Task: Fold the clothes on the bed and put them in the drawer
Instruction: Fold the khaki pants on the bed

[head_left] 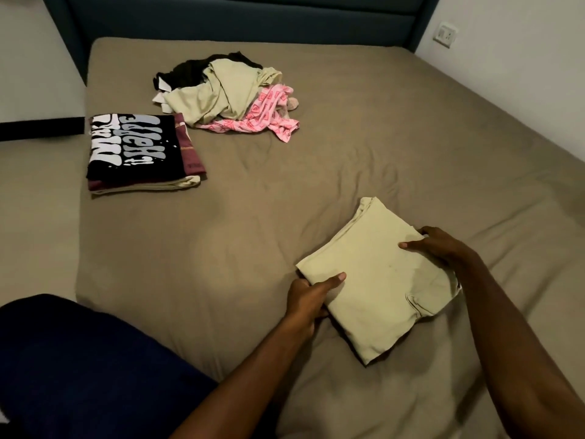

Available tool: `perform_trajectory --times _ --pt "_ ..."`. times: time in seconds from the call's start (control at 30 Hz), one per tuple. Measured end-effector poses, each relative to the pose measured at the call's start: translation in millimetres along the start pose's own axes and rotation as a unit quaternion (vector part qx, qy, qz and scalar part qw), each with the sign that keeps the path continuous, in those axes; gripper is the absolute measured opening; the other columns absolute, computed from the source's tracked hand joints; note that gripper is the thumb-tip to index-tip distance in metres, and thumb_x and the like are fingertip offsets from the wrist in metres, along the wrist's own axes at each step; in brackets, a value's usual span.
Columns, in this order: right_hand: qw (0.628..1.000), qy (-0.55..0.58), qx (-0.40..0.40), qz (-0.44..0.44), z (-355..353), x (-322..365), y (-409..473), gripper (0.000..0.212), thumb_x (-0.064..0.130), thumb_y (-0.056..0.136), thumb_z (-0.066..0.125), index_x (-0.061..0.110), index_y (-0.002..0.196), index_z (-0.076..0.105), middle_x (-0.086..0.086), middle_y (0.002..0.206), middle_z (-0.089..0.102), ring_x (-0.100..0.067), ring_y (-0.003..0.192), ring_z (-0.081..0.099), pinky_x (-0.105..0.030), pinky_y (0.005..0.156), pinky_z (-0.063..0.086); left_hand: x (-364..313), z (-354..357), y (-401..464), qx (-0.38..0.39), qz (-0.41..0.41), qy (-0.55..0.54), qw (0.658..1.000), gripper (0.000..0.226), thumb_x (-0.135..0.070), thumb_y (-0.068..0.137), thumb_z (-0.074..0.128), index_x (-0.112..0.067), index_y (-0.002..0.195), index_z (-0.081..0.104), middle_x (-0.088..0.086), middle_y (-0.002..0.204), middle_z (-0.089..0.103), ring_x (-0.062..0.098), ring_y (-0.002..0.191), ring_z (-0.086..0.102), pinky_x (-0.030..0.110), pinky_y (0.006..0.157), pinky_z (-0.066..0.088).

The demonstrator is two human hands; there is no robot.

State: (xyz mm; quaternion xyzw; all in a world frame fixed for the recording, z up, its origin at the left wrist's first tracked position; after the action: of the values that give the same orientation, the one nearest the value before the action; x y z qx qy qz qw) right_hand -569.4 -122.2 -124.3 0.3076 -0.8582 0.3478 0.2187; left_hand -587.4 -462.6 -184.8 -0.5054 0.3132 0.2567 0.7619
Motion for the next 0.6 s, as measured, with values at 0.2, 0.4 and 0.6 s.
perform_trajectory --times 0.2,0.4,0.6 --pt "0.994 0.105 0.036 -0.016 1 14 -31 0.037 0.021 0.083 0.083 0.017 0.117 0.07 -0.007 0.102 0.079 -0.026 0.085 0.077 -0.036 0.071 0.058 2 7 1 -0.039 0.034 -0.047 0.998 0.044 -0.016 0.059 0.092 -0.011 0.098 0.074 0.001 0.091 0.08 0.024 0.085 0.077 0.047 0.085 0.062" --pt "0.969 0.234 0.053 -0.063 29 61 -55 0.034 0.016 0.088 0.077 0.015 0.121 0.069 -0.012 0.112 0.077 -0.035 0.101 0.074 -0.051 0.092 0.058 -54 -49 -2 -0.037 0.102 -0.105 0.989 0.035 -0.013 0.074 0.082 -0.005 0.107 0.073 0.011 0.099 0.078 0.033 0.094 0.075 0.043 0.084 0.06" --pt "0.924 0.358 0.105 -0.086 146 149 -65 0.04 0.007 0.089 0.075 0.009 0.127 0.064 -0.013 0.115 0.076 -0.033 0.106 0.073 -0.046 0.091 0.058 -149 -180 -5 -0.093 0.18 -0.072 0.977 0.032 -0.007 0.083 0.078 0.001 0.113 0.071 0.018 0.105 0.077 0.037 0.097 0.074 0.045 0.086 0.06"
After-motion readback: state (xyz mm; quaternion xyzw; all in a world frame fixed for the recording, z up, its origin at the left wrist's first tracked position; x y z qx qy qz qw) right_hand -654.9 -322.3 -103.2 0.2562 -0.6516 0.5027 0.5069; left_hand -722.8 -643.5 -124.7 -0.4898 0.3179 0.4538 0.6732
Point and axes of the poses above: each hand's wrist, its own y-axis towards the middle knuckle, its own z-axis out of the palm, x = y × z, the point moved 3 cm from there along y, towards the middle knuckle
